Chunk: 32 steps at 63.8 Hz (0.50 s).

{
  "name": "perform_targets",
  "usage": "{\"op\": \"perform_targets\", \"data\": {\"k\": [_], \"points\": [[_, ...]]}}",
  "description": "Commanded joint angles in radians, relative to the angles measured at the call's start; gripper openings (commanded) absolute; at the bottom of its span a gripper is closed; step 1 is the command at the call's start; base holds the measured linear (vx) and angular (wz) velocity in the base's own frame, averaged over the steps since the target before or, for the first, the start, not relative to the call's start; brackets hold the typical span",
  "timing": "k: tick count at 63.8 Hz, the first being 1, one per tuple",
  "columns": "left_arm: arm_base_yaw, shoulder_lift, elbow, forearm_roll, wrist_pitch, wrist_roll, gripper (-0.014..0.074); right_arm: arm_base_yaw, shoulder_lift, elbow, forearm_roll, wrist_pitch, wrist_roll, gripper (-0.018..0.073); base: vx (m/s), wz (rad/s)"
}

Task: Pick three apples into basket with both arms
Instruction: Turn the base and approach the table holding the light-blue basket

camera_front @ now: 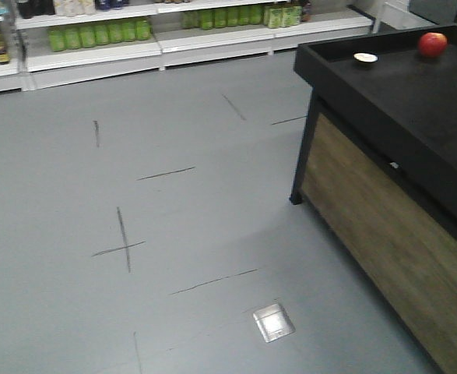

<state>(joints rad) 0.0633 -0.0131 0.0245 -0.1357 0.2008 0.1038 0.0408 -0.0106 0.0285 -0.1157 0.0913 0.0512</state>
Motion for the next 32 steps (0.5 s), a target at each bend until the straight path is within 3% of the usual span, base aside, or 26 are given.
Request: {"op": "perform_targets", "data": {"k": [1,32], "points": [[-0.003,-0.014,0.023,-0.006,-0.069,-0.003,-0.0006,-0.006,-0.01,0.014,-0.008,-0.07,-0.008,-0.0001,0.16,-0.63],[-0.003,-0.014,0.023,-0.006,-0.069,-0.003,-0.0006,-0.006,-0.01,0.014,-0.008,-0.07,-0.008,-0.0001,0.15,-0.63]]}}
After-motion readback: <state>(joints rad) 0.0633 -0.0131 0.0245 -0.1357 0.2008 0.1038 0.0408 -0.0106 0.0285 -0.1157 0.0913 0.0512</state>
